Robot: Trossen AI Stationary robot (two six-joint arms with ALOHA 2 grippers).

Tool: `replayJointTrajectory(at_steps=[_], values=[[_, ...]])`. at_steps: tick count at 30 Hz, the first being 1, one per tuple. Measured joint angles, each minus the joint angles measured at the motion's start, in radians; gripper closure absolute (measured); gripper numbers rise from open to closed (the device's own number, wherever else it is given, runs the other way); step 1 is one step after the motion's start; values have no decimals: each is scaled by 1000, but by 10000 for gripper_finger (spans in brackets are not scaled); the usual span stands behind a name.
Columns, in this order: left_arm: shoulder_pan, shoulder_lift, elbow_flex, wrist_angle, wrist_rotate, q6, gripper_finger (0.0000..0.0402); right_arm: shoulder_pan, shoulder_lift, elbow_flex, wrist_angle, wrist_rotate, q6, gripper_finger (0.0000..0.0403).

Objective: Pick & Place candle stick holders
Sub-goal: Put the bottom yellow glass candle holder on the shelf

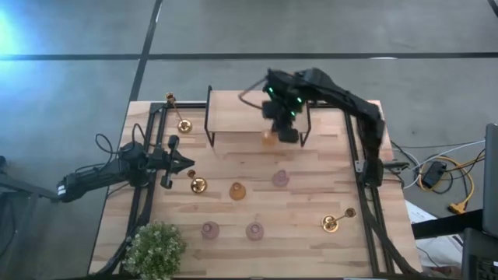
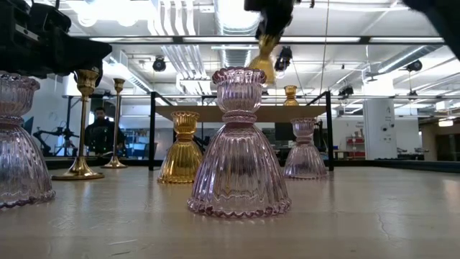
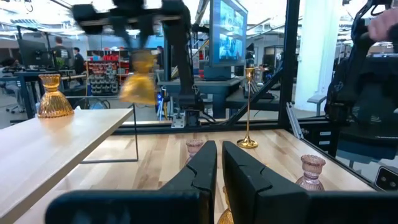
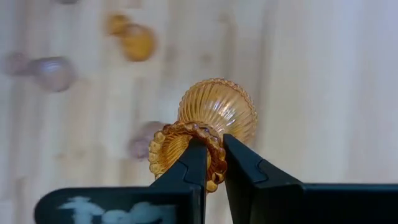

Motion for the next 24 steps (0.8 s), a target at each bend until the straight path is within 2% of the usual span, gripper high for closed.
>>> replayJointTrajectory(at_steps=[2, 8, 24], values=[[0, 0, 0, 0, 0, 0, 371, -42, 47, 45, 12, 12, 4, 381], [0, 0, 0, -2, 0, 0, 371, -147, 49, 20, -2, 34, 32, 381], [0, 0, 0, -1, 0, 0, 371, -279, 59, 44, 30, 60, 29, 381]])
